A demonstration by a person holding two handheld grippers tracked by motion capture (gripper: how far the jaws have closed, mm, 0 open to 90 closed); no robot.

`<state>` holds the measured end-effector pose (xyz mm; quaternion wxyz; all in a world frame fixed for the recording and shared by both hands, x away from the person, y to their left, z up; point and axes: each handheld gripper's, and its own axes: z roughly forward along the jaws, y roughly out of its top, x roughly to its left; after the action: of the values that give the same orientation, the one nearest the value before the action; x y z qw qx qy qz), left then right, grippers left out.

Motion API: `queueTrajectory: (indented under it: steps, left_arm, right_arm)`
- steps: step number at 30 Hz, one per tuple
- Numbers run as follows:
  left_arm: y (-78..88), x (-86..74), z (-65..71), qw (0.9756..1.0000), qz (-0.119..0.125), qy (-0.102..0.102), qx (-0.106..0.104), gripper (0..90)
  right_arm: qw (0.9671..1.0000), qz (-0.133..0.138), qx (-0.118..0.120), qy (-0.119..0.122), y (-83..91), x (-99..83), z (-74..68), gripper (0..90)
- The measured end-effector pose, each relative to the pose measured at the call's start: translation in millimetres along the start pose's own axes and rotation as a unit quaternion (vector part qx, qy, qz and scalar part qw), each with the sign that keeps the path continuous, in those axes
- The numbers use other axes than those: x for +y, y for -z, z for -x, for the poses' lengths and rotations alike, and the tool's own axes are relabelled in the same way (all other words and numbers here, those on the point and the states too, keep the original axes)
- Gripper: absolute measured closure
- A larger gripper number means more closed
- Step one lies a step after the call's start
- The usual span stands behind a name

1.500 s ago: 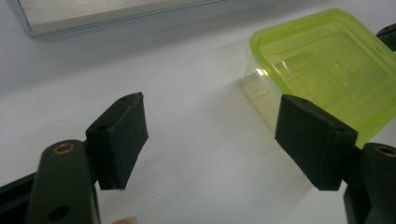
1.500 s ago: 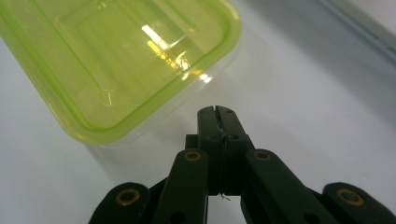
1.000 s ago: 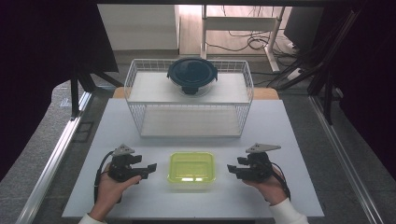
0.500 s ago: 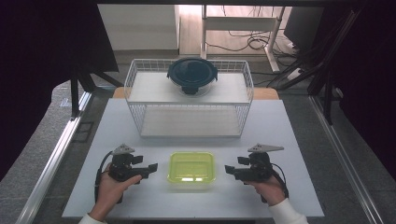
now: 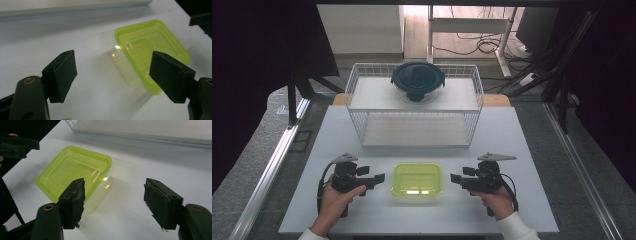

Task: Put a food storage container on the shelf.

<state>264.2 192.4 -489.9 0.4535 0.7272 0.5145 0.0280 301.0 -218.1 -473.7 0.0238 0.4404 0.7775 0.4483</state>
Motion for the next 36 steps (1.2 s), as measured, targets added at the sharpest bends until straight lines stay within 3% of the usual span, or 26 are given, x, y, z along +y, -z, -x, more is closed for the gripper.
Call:
queueTrajectory:
  steps: [9,14,16,19,20,27,31,33,36]
  left_arm:
    - [-8.7,3.3,-1.8,0.9992,-0.014,0.024,-0.03,28.1]
    - [-19.2,5.9,-3.2,0.9972,-0.027,0.044,-0.054,31.0]
    - [-24.6,7.0,-4.9,0.995,-0.03,0.061,-0.074,32.2]
    - [-26.7,7.4,-5.9,0.9939,-0.031,0.066,-0.082,34.1]
    - [-28.4,7.6,-6.9,0.9923,-0.032,0.073,-0.095,34.8]
    - [-39.9,3.5,-11.8,0.9875,-0.047,0.096,-0.117,38.5]
    - [-47.2,0.4,-14.5,0.9832,-0.056,0.109,-0.135,42.8]
    - [-49.1,0.2,-14.3,0.984,-0.058,0.105,-0.132,45.4]
    - [-51.7,-0.6,-16.3,0.9821,-0.058,0.114,-0.138,48.6]
  right_arm:
    - [0.9995,-0.013,0.025,-0.012,-11.7,0.7,-0.7,36.9]
    - [0.9984,-0.032,0.039,-0.028,-27.1,1.3,-2.6,41.8]
    - [0.9982,-0.034,0.039,-0.03,-31.0,1.8,-3.6,42.6]
    - [0.9979,-0.035,0.041,-0.036,-34.6,2.2,-4.1,44.1]
    - [0.9971,-0.038,0.049,-0.045,-38.1,2.0,-3.2,45.1]
    - [0.9963,-0.041,0.046,-0.061,-45.3,-1.1,-2.0,47.7]
    - [0.9952,-0.048,0.05,-0.069,-49.1,-3.8,-1.6,49.1]
    - [0.9944,-0.049,0.054,-0.077,-50.5,-5.0,0.0,50.2]
    - [0.9921,-0.049,0.067,-0.094,-50.9,-6.0,2.7,52.8]
